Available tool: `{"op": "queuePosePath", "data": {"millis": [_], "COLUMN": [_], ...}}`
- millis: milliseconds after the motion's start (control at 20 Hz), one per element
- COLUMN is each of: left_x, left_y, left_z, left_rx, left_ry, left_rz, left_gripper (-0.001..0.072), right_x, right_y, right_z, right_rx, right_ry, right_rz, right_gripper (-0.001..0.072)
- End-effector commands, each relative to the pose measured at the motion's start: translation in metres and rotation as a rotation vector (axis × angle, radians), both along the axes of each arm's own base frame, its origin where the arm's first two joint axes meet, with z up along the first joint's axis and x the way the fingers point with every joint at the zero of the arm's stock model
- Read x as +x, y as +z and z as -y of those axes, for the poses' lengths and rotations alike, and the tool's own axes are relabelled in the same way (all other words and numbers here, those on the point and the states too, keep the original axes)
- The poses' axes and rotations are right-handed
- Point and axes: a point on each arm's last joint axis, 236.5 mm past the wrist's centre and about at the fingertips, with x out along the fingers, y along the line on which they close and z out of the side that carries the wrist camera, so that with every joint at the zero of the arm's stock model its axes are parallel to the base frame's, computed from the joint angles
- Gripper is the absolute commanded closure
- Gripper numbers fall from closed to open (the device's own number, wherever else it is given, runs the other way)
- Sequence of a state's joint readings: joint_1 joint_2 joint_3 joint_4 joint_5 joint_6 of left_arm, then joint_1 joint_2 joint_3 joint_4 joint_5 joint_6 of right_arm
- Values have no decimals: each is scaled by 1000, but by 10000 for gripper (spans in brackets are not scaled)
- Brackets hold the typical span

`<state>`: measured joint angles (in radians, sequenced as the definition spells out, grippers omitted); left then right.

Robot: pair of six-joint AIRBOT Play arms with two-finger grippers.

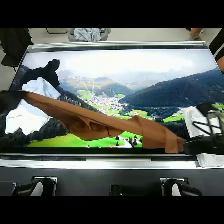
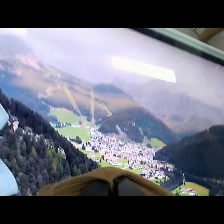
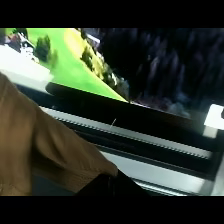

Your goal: Fold the shirts.

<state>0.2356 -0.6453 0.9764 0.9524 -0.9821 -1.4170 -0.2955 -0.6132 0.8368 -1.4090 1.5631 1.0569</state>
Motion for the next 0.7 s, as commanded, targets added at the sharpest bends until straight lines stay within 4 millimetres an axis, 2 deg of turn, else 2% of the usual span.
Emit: {"op": "queuePosePath", "data": {"millis": [0, 200, 300, 350, 400, 450, 500, 550, 650], "left_x": [36, 106, 133, 143, 150, 153, 153, 149, 132], "left_y": [-46, -113, -146, -162, -175, -183, -185, -182, -173], "left_z": [11, 21, 25, 30, 33, 37, 39, 36, 11], "left_rx": [-28, -57, -61, -71, -90, -104, -109, -112, -72], "left_ry": [-11, 25, 20, 13, 6, -11, -40, -64, -94], "left_rz": [-57, -134, -204, -244, -281, -316, -356, -389, -461], "left_gripper": [678, 678, 677, 676, 656, 483, 118, -13, -13], "right_x": [26, 101, 145, 166, 182, 195, 204, 211, 215], "right_y": [-45, -93, -110, -115, -115, -111, -100, -82, -41], "right_z": [5, 7, 4, 2, -1, -3, -4, -4, -12], "right_rx": [23, 130, 217, 270, 319, 355, 350, 328, 311], "right_ry": [-28, -125, -212, -266, -314, -334, -284, -206, -67], "right_rz": [-13, 29, 93, 130, 161, 188, 219, 251, 275], "right_gripper": [668, 667, 666, 643, 473, 177, 27, 24, 24]}}
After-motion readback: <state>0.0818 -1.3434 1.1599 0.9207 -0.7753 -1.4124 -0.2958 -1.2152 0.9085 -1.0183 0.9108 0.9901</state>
